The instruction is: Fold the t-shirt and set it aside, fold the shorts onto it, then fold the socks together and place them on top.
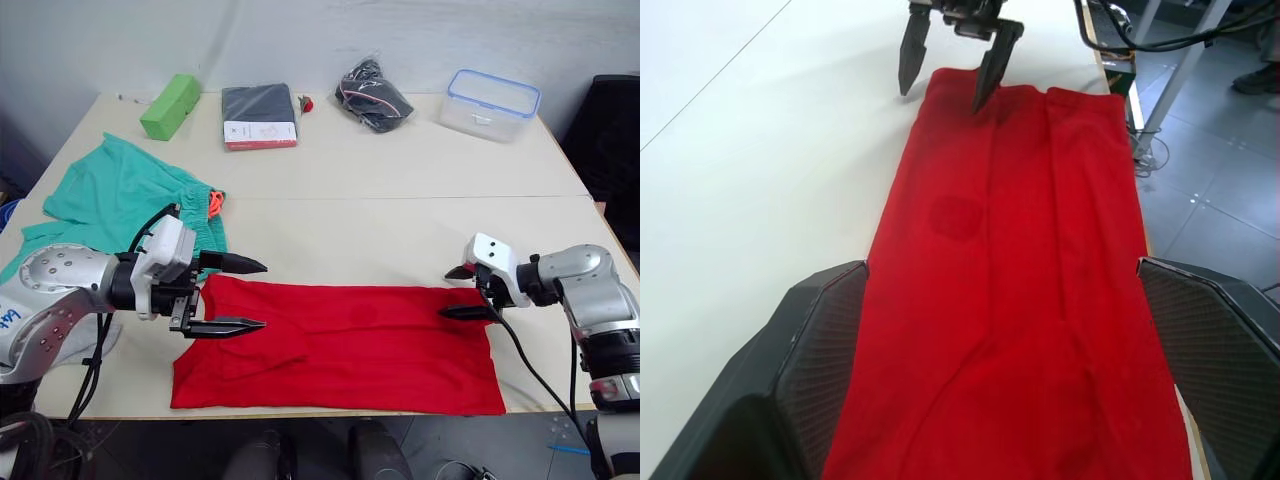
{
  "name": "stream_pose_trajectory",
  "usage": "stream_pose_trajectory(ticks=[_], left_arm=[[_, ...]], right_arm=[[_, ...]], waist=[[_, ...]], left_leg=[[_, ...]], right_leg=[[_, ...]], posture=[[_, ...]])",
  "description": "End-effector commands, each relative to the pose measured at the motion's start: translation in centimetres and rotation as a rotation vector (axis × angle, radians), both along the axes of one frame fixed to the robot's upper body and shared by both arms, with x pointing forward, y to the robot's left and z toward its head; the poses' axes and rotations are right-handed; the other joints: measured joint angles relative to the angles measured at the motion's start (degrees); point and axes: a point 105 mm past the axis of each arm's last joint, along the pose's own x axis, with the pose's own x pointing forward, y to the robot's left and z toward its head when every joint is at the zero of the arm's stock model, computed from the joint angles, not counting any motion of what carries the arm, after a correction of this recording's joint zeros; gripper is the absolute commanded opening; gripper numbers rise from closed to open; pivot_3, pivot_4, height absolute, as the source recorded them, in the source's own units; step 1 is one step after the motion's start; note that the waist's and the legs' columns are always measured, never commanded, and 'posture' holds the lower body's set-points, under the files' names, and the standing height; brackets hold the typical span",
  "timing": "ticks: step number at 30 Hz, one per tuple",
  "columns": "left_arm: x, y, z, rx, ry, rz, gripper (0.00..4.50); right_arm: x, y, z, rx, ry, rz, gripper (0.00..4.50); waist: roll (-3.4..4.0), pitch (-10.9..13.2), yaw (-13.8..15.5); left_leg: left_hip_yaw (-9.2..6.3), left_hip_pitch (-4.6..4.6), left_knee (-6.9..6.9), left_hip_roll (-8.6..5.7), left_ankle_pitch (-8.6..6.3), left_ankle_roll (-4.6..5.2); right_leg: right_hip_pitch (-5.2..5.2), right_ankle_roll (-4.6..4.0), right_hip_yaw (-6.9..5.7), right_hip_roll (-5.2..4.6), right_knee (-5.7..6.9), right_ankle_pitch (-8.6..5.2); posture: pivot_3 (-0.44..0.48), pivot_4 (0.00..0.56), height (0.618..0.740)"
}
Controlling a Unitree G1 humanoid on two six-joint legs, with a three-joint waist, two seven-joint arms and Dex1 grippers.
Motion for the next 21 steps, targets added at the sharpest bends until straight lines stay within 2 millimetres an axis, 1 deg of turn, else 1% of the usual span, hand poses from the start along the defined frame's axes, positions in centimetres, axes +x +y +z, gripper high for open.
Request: stream_pose_trajectory(ticks=[1, 3, 4, 9, 14, 18, 21], left_arm=[[-0.1, -0.3, 0.7, -0.005, -0.074, 0.007, 4.5], [0.1, -0.2, 0.6, 0.001, -0.082, 0.019, 4.5], [0.1, -0.2, 0.6, 0.003, -0.084, 0.023, 4.5], [0.3, -0.2, 0.5, 0.005, -0.092, 0.035, 4.5], [0.4, -0.1, 0.3, 0.009, -0.102, 0.053, 4.5], [0.5, -0.1, 0.3, 0.01, -0.109, 0.06, 4.5], [0.5, -0.1, 0.2, 0.01, -0.112, 0.065, 4.5]], right_arm=[[0.6, -0.1, 0.0, -0.02, -0.01, -0.002, 4.3], [0.8, -0.3, -0.3, -0.04, -0.009, -0.001, 3.85], [0.8, -0.4, -0.5, -0.052, -0.008, 0.005, 3.52], [1.0, -0.3, -0.9, -0.076, -0.01, 0.026, 1.72], [0.9, 0.8, -0.8, -0.083, -0.013, 0.107, 0.06], [1.0, 1.4, -0.3, -0.091, -0.021, 0.156, 0.02], [1.9, 2.2, 0.3, -0.116, -0.045, 0.189, 0.02]], waist=[[0.0, 0.0, -0.07], [0.0, 0.0, -0.13], [0.0, 0.0, -0.11], [0.0, 0.0, -0.07], [0.0, 0.0, -0.35], [0.0, 0.0, -0.61], [0.0, 0.0, -1.34]], left_leg=[[0.0, 0.0, 0.0, 0.0, 0.0, 0.0], [0.01, 0.0, 0.02, 0.0, 0.0, 0.0], [0.01, 0.0, 0.03, 0.0, 0.0, 0.0], [0.0, 0.01, 0.03, 0.0, 0.0, 0.0], [0.0, 0.07, 0.05, 0.01, 0.0, 0.0], [-0.01, 0.14, 0.05, 0.01, 0.01, -0.01], [-0.01, 0.13, 0.05, 0.01, 0.01, -0.01]], right_leg=[[0.0, 0.0, 0.0, 0.0, 0.0, 0.0], [0.02, 0.0, 0.0, 0.0, 0.0, 0.0], [0.02, 0.0, 0.01, 0.0, 0.0, 0.0], [0.02, 0.0, -0.01, 0.0, 0.01, 0.0], [0.11, 0.0, 0.0, 0.0, 0.01, 0.0], [0.17, 0.0, -0.01, 0.01, 0.02, 0.0], [0.17, 0.0, -0.01, 0.01, 0.02, 0.0]], posture=[[0.0, 0.15, 0.74], [0.0, 0.15, 0.74], [0.0, 0.15, 0.74], [0.0, 0.15, 0.74], [0.0, 0.15, 0.74], [0.0, 0.15, 0.74], [0.0, 0.15, 0.74]])
